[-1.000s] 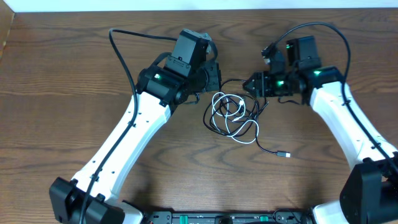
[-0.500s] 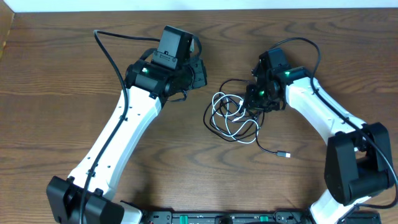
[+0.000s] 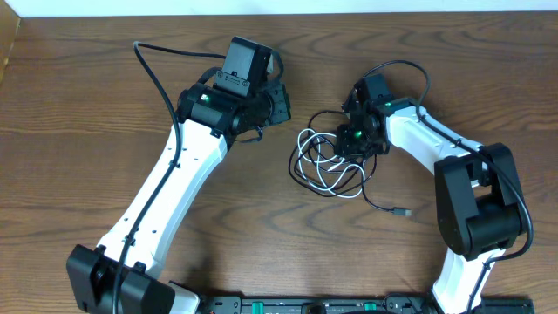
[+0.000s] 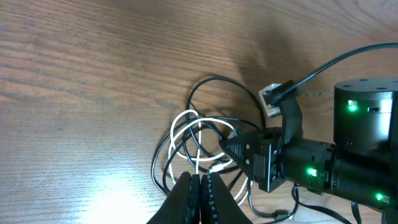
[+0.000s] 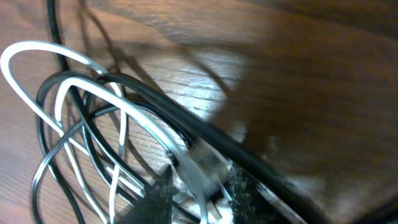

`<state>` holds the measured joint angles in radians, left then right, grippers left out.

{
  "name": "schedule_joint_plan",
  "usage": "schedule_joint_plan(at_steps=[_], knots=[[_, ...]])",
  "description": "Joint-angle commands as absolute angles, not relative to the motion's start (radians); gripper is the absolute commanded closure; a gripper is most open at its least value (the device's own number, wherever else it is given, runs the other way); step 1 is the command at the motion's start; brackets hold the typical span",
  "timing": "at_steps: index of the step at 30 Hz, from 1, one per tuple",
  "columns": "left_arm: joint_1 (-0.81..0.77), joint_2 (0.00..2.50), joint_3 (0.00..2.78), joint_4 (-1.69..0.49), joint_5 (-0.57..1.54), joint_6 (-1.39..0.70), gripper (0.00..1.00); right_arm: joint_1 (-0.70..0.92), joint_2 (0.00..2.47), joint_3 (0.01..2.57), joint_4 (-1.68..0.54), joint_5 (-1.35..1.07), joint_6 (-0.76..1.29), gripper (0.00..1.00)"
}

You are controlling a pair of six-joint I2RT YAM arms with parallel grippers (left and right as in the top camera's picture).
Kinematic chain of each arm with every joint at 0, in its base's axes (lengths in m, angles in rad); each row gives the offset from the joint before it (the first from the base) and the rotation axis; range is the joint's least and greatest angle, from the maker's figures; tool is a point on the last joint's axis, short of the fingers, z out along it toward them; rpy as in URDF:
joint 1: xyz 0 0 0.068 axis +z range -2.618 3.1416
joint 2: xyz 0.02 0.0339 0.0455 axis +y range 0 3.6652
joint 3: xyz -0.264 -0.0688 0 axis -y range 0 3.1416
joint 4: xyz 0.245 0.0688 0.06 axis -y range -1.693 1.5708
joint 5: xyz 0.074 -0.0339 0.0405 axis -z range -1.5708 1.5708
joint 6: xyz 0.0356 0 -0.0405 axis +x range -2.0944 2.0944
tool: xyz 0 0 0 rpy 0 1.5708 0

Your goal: Untangle cables

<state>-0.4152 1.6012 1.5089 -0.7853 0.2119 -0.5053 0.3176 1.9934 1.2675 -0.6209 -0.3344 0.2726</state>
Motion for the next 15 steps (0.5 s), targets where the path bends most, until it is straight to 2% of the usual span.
schedule_joint_plan(at_steps=[1, 2, 7, 15], knots=[[-0.415, 1.61, 1.509, -0.788, 0.217, -0.517, 0.92, 0.31, 2.008, 1.264, -0.594, -0.364, 0.229, 0.93], [-0.415, 1.61, 1.509, -0.788, 0.217, -0.517, 0.92, 0.308, 2.008, 1.264, -0.58, -0.39, 0.221, 0.99], [-0.415, 1.61, 1.509, -0.788, 0.217, -0.517, 0.92, 0.305, 1.948, 1.285, -0.575, -0.503, 0.192, 0.99], [-0.415, 1.61, 1.509, -0.781, 0.217, -0.517, 0.92, 0.271, 1.622, 1.295, -0.572, -0.694, 0.183, 0.99]])
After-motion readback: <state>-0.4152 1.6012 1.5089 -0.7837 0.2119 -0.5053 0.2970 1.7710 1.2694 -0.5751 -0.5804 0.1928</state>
